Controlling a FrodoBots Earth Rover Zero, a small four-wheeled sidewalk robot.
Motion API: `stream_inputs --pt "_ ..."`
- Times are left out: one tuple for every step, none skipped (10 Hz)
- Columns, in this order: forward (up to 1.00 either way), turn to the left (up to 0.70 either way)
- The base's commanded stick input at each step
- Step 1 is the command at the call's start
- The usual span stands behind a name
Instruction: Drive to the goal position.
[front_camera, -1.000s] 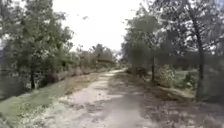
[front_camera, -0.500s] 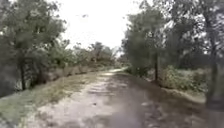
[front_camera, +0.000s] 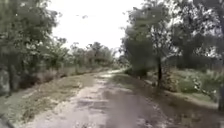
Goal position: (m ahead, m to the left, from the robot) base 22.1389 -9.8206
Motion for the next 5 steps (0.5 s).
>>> stream_inputs --pt "1.00 0.33" --pt "1.00 0.12" --pt "1.00 0.00" --pt "1.00 0.00" --pt "1.00 0.00"
